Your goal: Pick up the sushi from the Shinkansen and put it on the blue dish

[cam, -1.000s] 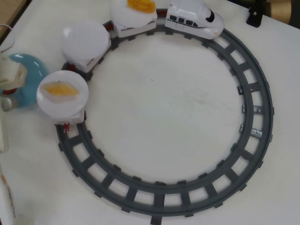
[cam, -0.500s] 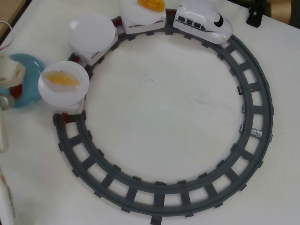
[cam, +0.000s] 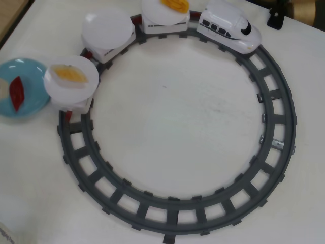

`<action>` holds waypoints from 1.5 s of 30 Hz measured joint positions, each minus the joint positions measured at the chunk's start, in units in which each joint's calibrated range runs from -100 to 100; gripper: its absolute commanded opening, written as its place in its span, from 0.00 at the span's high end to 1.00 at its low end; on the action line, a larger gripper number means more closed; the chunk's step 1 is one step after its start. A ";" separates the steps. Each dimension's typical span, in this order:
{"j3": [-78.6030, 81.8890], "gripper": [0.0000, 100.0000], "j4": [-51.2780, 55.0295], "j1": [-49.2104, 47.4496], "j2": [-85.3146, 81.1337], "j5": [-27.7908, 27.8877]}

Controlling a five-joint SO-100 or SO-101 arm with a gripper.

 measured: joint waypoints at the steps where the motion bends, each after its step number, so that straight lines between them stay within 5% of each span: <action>1: 3.93 0.76 0.00 0.00 -2.87 -0.78; 10: 30.92 0.77 0.00 0.82 -19.82 -11.90; 18: 38.98 0.97 0.00 0.57 -22.27 -21.16; 33: 52.42 0.97 -0.34 1.96 -43.27 -25.19; 45: 87.74 0.97 -18.99 2.29 -74.06 -25.25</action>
